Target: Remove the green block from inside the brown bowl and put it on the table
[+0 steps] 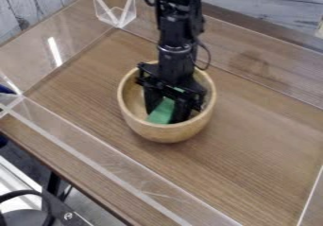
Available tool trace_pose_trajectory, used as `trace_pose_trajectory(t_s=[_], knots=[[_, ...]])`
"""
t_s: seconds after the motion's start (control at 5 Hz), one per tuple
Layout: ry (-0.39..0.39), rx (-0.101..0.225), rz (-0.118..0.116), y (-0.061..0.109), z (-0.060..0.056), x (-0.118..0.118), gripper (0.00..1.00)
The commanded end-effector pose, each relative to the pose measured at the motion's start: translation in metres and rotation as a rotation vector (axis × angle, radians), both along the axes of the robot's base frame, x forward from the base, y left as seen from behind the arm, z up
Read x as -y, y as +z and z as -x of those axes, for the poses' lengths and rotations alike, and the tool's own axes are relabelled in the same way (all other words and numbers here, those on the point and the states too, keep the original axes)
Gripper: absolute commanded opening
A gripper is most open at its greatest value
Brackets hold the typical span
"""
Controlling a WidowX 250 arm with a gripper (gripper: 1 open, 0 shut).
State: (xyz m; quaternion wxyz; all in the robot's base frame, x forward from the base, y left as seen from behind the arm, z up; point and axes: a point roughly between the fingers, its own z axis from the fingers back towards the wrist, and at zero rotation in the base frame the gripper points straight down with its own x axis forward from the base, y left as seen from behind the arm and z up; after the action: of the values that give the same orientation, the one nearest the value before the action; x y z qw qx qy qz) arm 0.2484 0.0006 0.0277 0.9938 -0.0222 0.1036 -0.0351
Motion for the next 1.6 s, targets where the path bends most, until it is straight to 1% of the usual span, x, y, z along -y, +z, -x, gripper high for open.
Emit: trace_pose_trajectory(t_s=[0.0,0.2,0.4,1.4], knots=[[-0.055,0.031,0.011,0.003,-0.002,0.022,0.00],[-0.089,0.022,0.018,-0.004,0.000,0.033,0.00],[-0.097,0.014,0.019,-0.009,0.000,0.035,0.00],[-0.118,-0.013,0.029,-0.018,0.005,0.036,0.00]])
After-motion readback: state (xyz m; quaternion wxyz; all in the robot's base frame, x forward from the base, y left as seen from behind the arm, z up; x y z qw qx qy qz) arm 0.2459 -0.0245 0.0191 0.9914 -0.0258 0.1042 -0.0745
